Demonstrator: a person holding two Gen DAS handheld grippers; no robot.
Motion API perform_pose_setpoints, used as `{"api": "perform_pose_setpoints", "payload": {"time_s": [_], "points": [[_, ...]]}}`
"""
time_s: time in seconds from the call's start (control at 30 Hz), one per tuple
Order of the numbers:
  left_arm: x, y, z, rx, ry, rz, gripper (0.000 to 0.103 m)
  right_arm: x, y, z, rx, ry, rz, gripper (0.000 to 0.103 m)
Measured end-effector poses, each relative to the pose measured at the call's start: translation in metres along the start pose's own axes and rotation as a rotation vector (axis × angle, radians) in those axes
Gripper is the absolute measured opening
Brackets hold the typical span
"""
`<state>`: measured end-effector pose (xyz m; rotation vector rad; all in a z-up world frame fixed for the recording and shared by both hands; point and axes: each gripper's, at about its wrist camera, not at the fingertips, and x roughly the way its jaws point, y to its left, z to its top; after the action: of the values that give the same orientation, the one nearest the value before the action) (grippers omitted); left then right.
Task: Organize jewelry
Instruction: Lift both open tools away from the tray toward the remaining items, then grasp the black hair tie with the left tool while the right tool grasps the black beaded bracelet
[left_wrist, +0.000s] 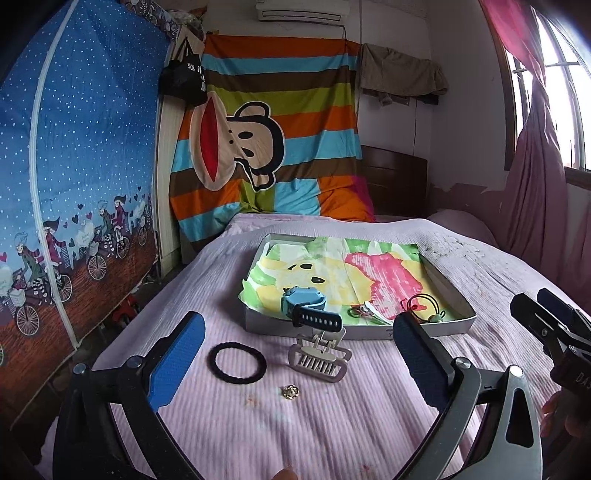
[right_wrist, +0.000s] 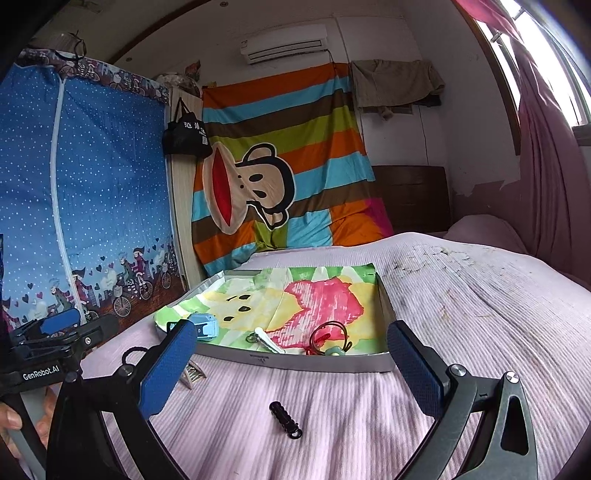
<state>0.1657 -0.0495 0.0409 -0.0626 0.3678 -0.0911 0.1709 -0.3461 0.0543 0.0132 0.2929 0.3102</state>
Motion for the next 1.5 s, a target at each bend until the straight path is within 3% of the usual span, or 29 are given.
{"api": "perform_pose_setpoints", "payload": {"time_s": [0.23, 0.6, 0.83, 1.07, 1.2, 1.5], "points": [[0.001, 0.009, -0.010, 0.039, 0.044, -0.011, 0.100, 0.007, 0.011, -0.014, -0.039, 0.084, 0.033, 0.103], [0.033, 0.035, -0.042, 0.078, 0.215, 0.027, 0.100, 0.053, -0.003, -0.054, 0.006, 0.361, 0.017, 0.103], [0.055, 0.043, -0.053, 0.056, 0.302, 0.056, 0.100, 0.066, 0.002, -0.060, -0.008, 0.397, 0.013, 0.103], [0.072, 0.046, -0.058, 0.060, 0.348, 0.027, 0.100, 0.084, 0.001, -0.065, 0.017, 0.445, 0.037, 0.103], [0.087, 0.047, -0.063, 0.054, 0.389, 0.078, 0.100, 0.093, -0.001, -0.070, 0.035, 0.474, 0.044, 0.103], [0.103, 0.054, -0.058, 0.003, 0.411, 0.100, 0.100, 0.098, -0.002, -0.071, 0.074, 0.480, 0.109, 0.102]]}}
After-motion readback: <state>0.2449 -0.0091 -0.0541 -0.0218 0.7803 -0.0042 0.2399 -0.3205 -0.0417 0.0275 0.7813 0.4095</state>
